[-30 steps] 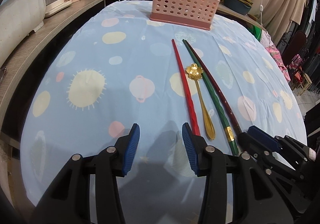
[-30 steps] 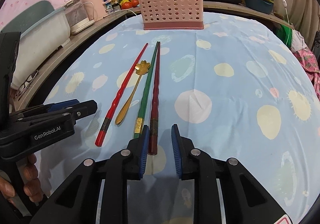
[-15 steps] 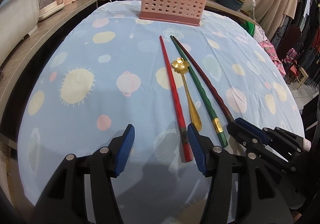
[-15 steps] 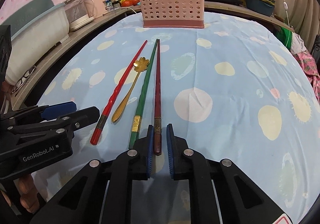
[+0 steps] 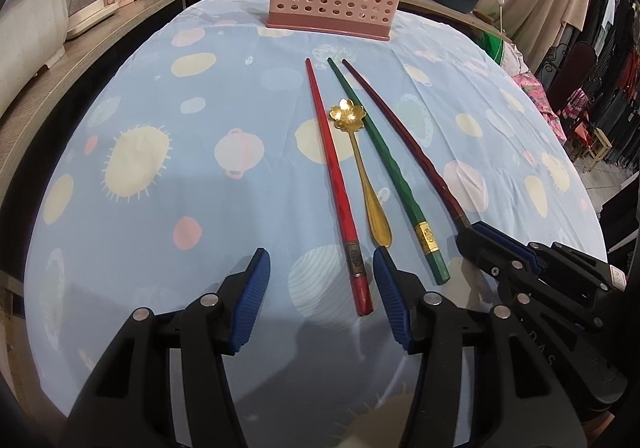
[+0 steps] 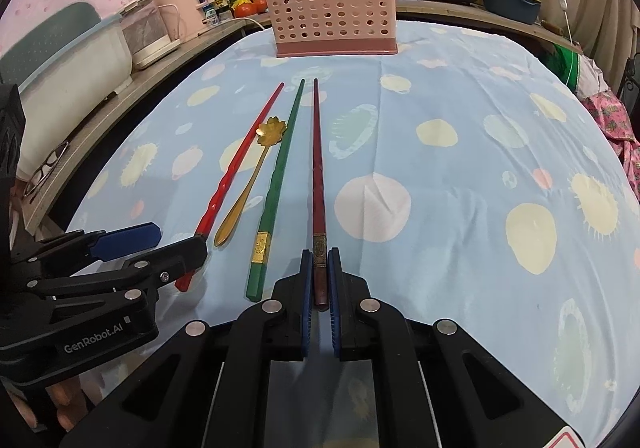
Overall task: Organize utensils
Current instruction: 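Close the right gripper on a dark red chopstick while the left gripper grasps a red chopstick, then lift both chopsticks with both grippers up to the pink basket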
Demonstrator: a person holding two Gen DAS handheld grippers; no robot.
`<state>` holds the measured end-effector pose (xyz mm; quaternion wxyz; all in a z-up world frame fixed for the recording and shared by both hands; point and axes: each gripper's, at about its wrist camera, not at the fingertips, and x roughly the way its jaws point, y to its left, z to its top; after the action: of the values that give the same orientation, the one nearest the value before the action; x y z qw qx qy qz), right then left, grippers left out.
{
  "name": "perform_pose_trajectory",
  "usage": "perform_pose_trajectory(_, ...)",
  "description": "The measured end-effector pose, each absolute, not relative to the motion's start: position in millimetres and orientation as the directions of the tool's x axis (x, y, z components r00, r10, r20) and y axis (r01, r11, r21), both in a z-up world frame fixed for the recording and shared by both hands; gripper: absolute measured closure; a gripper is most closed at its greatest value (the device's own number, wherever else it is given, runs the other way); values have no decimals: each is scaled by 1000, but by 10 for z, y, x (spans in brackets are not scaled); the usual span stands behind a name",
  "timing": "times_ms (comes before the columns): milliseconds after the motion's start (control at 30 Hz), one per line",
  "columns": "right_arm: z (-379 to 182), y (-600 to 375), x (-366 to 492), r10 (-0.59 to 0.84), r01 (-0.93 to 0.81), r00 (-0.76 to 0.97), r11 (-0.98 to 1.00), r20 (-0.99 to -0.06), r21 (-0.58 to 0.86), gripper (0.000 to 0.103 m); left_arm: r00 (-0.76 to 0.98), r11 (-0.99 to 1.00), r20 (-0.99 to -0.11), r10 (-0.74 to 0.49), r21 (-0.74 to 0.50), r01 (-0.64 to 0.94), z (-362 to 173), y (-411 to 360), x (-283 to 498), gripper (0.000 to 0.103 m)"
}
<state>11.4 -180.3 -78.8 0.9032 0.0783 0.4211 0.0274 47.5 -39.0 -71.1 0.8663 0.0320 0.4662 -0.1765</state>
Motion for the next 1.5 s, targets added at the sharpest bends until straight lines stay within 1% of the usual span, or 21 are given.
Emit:
perform_pose_trajectory(67, -787, -1805, 107, 116, 17, 644, 986, -756, 166, 96, 507, 938, -820, -265, -97, 334, -719, -395, 472, 55)
perform_pose_trajectory(133, -789, -1806, 104, 117, 18, 644, 986, -756, 168, 96, 507, 937, -820, -267, -97, 337, -719, -397, 470, 60)
perform_pose_trajectory(200, -789, -1807, 102, 117, 18, 644, 986, -756, 168, 96, 507, 936, -820, -266, -95, 338, -721, -398, 472, 69)
perform_pose_trajectory(233, -789, -1806, 102, 117, 18, 644, 986, -756, 168, 96, 507, 936, -820, -266, -95, 338, -721, -394, 470, 70)
perform_pose_trajectory(367, -789, -1806, 99, 117, 18, 643, 986, -756, 168, 96, 501, 934, -820, -276, -106, 341, -720, -374, 474, 88)
perform_pose_trajectory(467, -791, -1808, 99, 118, 18, 644, 985, -756, 169, 96, 492, 932, -822, -288, -121, 343, -717, -357, 478, 96)
perform_pose_trajectory(700, -753, -1841, 41, 121, 23, 651, 984, -750, 179, 96, 494, 933, -815, -302, -145, 330, -644, -293, 467, 96)
perform_pose_trajectory(967, -451, -1962, -32, 138, 29, 702, 975, -699, 222, 96, 540, 935, -780, -316, -158, 319, -369, -200, 490, 96)
perform_pose_trajectory(1233, 30, -2116, -1, 137, 30, 779, 967, -612, 255, 96, 629, 935, -701, -337, -169, 313, 124, -112, 625, 96)
perform_pose_trajectory(1500, 519, -2304, 236, 123, 26, 847, 962, -518, 272, 96, 712, 934, -609, -350, -173, 312, 656, -99, 944, 96)
